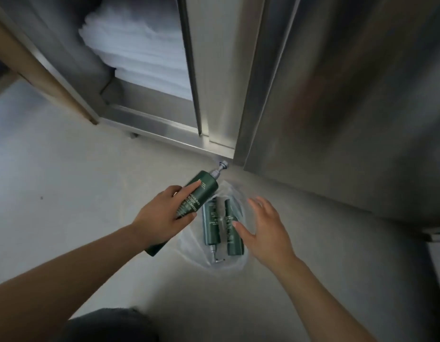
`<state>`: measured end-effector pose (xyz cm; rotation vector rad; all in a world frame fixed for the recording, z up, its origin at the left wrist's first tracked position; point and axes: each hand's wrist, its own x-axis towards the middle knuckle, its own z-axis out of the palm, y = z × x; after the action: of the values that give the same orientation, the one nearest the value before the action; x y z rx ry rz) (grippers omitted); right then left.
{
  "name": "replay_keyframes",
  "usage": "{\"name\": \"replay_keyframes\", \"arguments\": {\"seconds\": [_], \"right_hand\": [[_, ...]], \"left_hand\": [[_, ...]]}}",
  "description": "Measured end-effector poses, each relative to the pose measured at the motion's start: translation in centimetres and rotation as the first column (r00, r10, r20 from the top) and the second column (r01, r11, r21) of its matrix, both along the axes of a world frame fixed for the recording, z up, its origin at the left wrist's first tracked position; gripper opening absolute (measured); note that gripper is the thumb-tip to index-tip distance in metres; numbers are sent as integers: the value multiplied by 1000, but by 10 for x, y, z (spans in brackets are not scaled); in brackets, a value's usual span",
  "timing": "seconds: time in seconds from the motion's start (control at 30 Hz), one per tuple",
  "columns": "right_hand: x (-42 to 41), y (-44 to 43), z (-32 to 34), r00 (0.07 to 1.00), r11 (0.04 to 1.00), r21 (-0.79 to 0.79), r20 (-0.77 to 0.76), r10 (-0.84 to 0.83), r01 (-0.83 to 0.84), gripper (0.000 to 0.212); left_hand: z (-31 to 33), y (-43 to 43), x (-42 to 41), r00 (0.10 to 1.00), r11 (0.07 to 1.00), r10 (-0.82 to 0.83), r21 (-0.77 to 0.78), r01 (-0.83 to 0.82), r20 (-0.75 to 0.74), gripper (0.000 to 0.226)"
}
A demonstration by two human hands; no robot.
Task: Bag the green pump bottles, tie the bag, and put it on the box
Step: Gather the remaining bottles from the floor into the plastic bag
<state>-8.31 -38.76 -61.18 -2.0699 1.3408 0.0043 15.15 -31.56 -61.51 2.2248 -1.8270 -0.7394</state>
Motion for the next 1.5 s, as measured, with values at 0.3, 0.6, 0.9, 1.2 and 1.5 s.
{"name": "replay_keyframes", "arguments": {"seconds": [0.3,0.6,0.9,1.2,1.5], "right_hand": [[26,-28,-215,995,985,-164,82,-49,62,62],[19,-27,-256,955,952,-207,240,-173,224,51],[18,-27,-257,922,933,-137,252,-293,334,21],[22,-37,-238,878,888,-197,342,-336,416,18],[8,-37,-235,844,862,-189,382,-376,469,16]], "left_hand": [[-193,-31,44,957,978,-205,21,206,207,70],[-241,12,21,996,987,-94,-132,94,8,68],[-250,41,21,997,994,-81,-76,80,-14,70],[-243,62,22,988,988,-148,-49,146,-41,68],[-250,38,-2,968,966,-245,-102,239,-47,72]]}}
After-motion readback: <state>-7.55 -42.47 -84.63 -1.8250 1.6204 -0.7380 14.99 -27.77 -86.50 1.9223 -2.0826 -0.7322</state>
